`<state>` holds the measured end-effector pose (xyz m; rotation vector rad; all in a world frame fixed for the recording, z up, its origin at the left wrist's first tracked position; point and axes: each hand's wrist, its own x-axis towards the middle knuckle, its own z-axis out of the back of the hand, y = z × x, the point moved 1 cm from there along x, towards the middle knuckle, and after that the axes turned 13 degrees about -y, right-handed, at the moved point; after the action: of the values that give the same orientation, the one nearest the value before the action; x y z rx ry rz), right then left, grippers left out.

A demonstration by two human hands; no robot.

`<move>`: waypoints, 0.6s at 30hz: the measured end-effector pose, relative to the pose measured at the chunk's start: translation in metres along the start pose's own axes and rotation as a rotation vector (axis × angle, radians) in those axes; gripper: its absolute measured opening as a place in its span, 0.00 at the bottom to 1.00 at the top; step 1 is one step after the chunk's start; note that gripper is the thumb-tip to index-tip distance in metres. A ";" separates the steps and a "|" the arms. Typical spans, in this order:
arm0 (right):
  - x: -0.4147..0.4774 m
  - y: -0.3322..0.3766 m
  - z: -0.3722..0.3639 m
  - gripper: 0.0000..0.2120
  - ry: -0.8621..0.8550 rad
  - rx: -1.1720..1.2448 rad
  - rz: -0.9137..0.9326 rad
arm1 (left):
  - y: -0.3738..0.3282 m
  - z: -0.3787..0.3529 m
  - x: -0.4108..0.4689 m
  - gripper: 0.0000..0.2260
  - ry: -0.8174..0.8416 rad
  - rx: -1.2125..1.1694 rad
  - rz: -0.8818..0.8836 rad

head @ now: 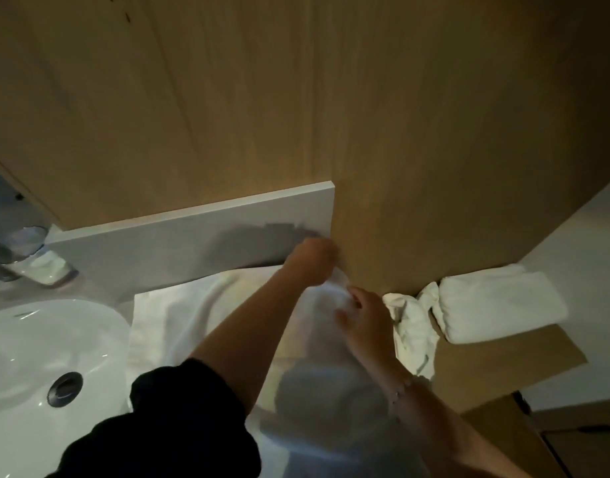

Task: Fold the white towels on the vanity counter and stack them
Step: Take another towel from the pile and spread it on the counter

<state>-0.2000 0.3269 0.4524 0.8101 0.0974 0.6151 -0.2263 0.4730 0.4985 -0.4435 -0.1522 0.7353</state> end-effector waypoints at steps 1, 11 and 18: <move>-0.005 -0.002 0.002 0.19 0.004 0.008 0.015 | -0.004 -0.007 0.008 0.11 0.058 0.046 0.003; -0.053 -0.030 0.075 0.17 0.131 -0.152 -0.194 | -0.014 -0.019 0.031 0.14 0.277 0.283 -0.011; -0.066 -0.035 0.076 0.11 0.125 -0.110 -0.196 | -0.037 -0.005 0.026 0.10 0.112 0.573 -0.233</move>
<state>-0.2143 0.2228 0.4705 0.6461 0.2525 0.4806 -0.1831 0.4645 0.5101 0.0809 0.1121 0.4925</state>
